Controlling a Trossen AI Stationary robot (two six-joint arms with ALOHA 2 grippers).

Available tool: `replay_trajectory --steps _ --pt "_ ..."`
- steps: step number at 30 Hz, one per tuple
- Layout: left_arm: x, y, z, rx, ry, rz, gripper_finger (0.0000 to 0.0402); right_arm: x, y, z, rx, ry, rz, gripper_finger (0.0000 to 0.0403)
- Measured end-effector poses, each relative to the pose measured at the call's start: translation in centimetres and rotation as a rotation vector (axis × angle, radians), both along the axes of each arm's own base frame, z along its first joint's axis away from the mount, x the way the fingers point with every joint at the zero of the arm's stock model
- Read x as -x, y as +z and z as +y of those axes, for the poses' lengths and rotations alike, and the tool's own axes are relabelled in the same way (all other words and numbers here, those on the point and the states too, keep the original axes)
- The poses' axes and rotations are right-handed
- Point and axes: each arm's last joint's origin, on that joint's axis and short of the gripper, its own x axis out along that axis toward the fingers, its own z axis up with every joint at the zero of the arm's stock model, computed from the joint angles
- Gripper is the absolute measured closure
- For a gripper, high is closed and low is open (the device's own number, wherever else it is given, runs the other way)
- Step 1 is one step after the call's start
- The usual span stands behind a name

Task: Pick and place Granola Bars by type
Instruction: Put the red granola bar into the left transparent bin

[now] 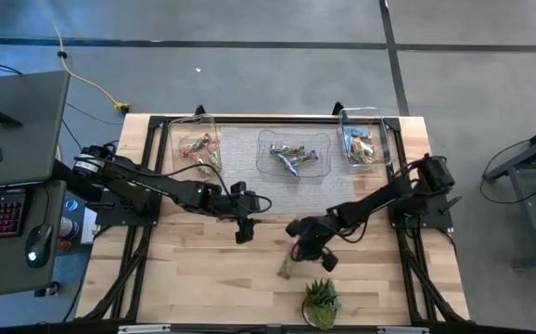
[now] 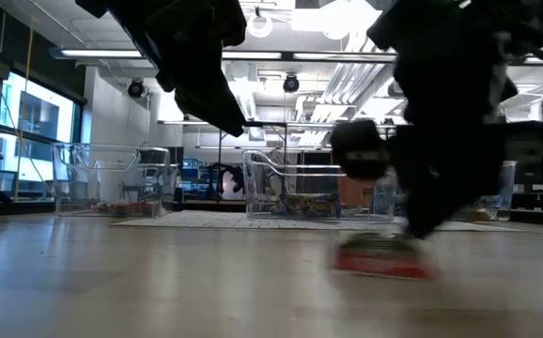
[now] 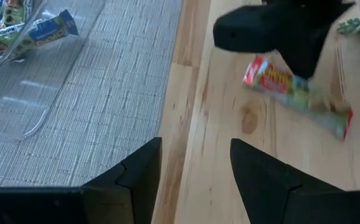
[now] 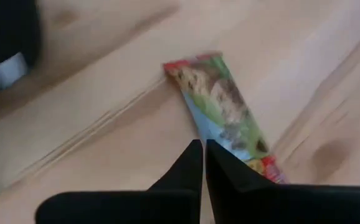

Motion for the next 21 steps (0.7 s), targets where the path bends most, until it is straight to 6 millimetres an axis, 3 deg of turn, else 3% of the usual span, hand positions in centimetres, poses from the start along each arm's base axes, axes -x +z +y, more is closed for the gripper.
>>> replay_trajectory --steps 3,6,11,17,21 --pt "0.0 0.0 0.0 0.000 0.000 -0.001 0.0218 -1.8 0.6 -0.4 0.056 -0.035 -0.125 0.0402" --pt "0.0 0.0 0.0 0.009 0.002 -0.001 0.0218 -3.9 1.1 -1.9 0.181 -0.187 -0.212 0.0401" --pt "0.0 0.0 -0.1 0.155 0.104 -0.004 0.0218 -6.1 2.7 -4.5 0.266 -0.331 -0.275 0.0402" --pt "0.1 -0.5 -0.6 0.358 0.154 0.050 0.0218 -6.3 7.4 -5.2 0.463 -0.465 -0.414 0.0402" --pt "-0.1 -1.5 -1.9 0.360 0.147 0.080 0.0218 -5.2 10.1 -5.8 0.578 -0.616 -0.476 0.0401"
